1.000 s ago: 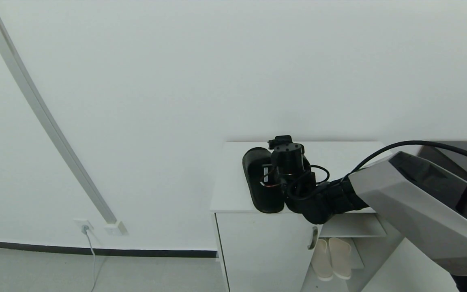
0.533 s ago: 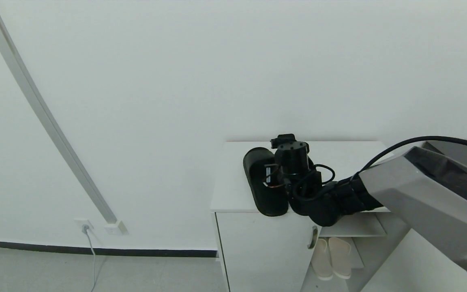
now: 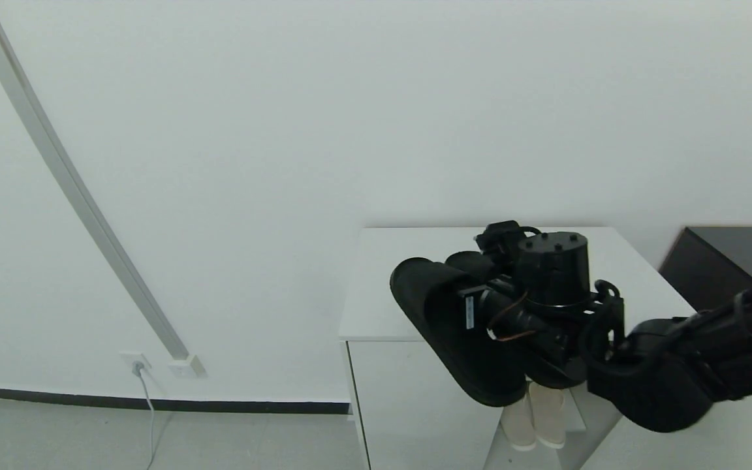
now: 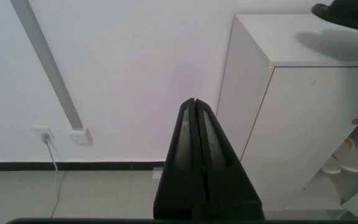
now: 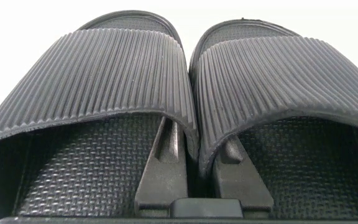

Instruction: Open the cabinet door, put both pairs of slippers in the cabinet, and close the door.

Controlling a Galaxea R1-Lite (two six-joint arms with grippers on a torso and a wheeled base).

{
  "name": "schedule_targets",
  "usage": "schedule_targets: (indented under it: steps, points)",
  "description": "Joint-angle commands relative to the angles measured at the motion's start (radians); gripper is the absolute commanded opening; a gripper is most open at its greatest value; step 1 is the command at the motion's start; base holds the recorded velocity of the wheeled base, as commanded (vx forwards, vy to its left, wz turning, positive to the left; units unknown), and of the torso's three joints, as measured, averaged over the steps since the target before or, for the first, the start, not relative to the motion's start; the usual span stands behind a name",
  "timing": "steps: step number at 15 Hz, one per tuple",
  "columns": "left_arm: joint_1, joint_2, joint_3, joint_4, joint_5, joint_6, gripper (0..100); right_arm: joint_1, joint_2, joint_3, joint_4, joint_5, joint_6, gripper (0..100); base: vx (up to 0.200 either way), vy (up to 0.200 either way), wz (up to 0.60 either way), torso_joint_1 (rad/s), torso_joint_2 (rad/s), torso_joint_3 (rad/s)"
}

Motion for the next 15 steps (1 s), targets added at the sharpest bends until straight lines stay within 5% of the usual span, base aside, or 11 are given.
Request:
schedule_targets:
  steps: [1, 12, 15]
  points:
    - [0.0, 0.0, 0.0, 0.0, 0.001, 0.0, 0, 0.022, -0.168, 0.137, -0.005, 0.034, 0.004, 0, 0.0, 0.0, 0.0, 0.0, 0.0, 0.0]
    - [0.0, 0.0, 0.0, 0.0, -0.002, 0.001, 0, 0.052, -0.217, 0.23, -0.008, 0.031, 0.03, 0, 0.0, 0.0, 0.0, 0.0, 0.0, 0.0]
    - [0.0, 0.0, 0.0, 0.0, -0.003, 0.0, 0, 0.056, -0.217, 0.235, -0.008, 0.031, 0.031, 0, -0.2, 0.0, 0.0, 0.002, 0.0, 0.004]
